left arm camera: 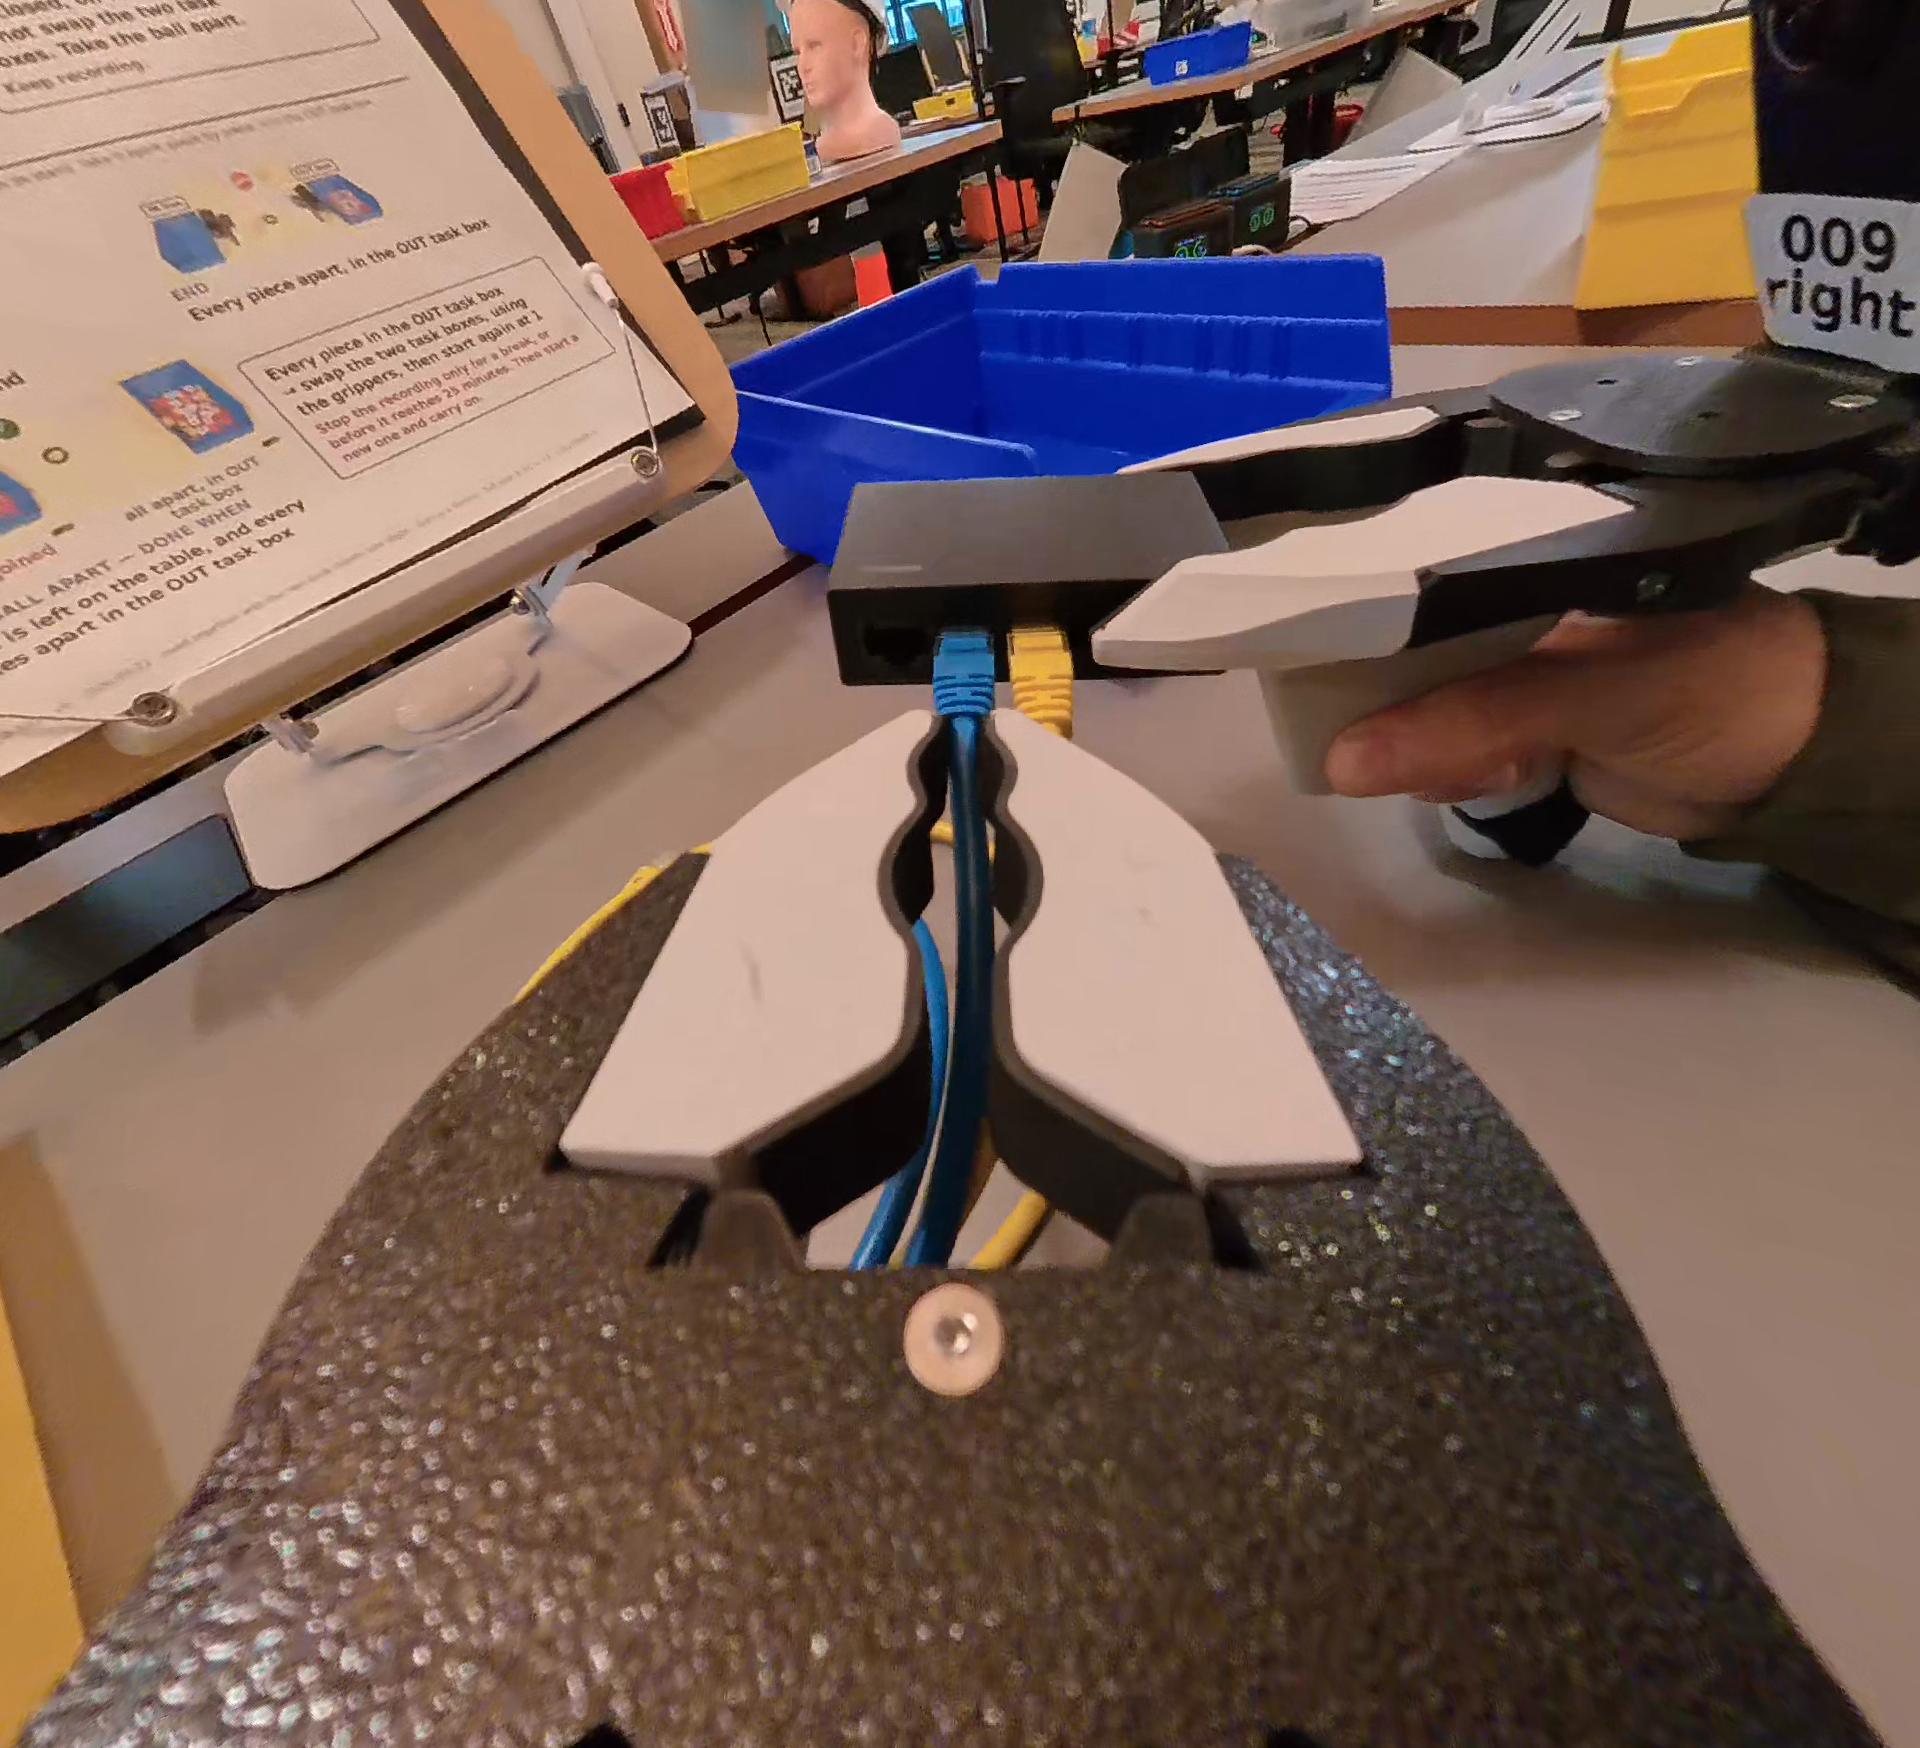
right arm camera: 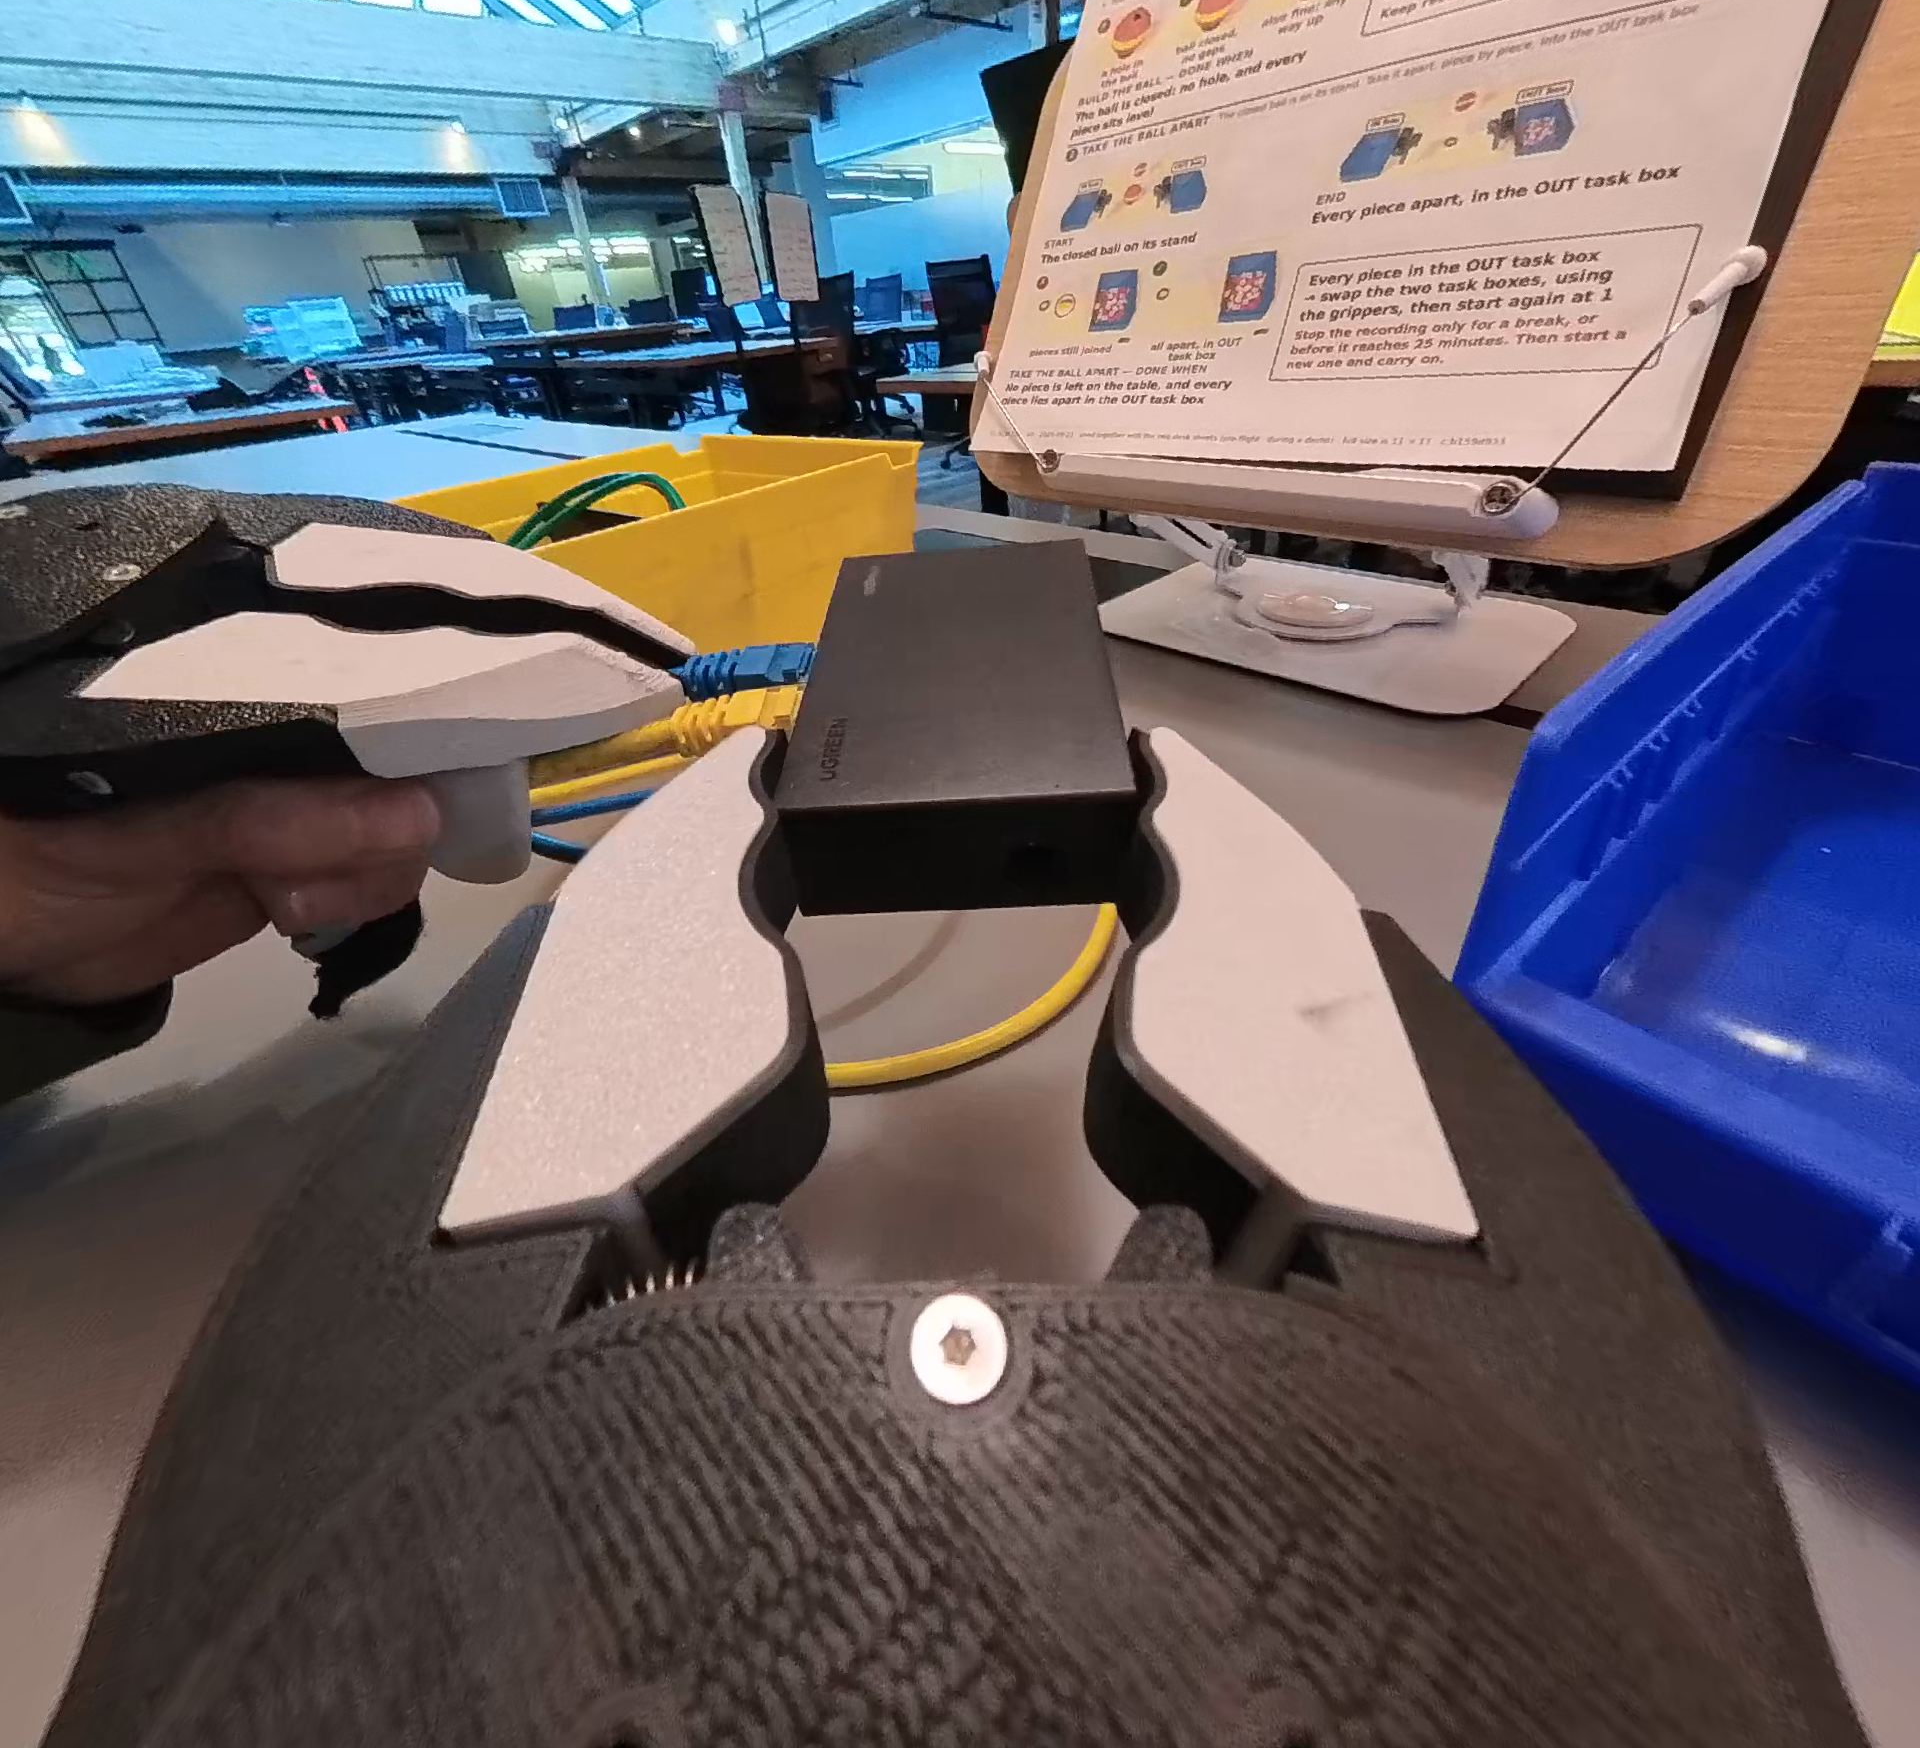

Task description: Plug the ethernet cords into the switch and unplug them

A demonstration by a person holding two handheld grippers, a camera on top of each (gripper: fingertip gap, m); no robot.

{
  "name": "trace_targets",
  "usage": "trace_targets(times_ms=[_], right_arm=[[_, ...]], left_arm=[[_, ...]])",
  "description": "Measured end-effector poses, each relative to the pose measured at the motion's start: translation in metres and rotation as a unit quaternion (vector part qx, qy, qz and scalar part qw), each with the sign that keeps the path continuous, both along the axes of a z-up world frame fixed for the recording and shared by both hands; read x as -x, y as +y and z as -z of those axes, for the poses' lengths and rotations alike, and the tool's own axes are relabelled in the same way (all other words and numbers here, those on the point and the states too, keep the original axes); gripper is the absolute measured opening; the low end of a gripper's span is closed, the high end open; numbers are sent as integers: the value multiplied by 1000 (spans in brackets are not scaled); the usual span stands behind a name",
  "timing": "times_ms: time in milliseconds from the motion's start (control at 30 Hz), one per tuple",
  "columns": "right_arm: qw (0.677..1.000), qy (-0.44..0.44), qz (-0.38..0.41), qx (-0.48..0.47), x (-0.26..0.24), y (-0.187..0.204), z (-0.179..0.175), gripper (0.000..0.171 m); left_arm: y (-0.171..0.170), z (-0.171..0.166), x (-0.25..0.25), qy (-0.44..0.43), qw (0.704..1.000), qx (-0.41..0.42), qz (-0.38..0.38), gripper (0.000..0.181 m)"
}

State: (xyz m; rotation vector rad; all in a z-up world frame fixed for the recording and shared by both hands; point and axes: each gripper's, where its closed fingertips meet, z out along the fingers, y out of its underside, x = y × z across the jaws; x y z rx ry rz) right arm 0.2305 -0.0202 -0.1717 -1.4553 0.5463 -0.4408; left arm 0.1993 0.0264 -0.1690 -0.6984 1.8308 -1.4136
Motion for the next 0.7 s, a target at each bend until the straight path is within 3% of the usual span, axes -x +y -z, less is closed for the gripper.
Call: trace_targets(times_ms=[267,400,700], right_arm=[[1000,22,-5,-20,1,-1,0,63],[999,30,-3,-41,-1,-4,-2,63],[999,13,26,-30,-7,-8,-3,62]], left_arm=[[-1,-2,-1,2,997,-71,-12,5],[-6,-6,-5,36,999,-3,10,5],[-4,-4,-2,18,999,-24,-13,4]])
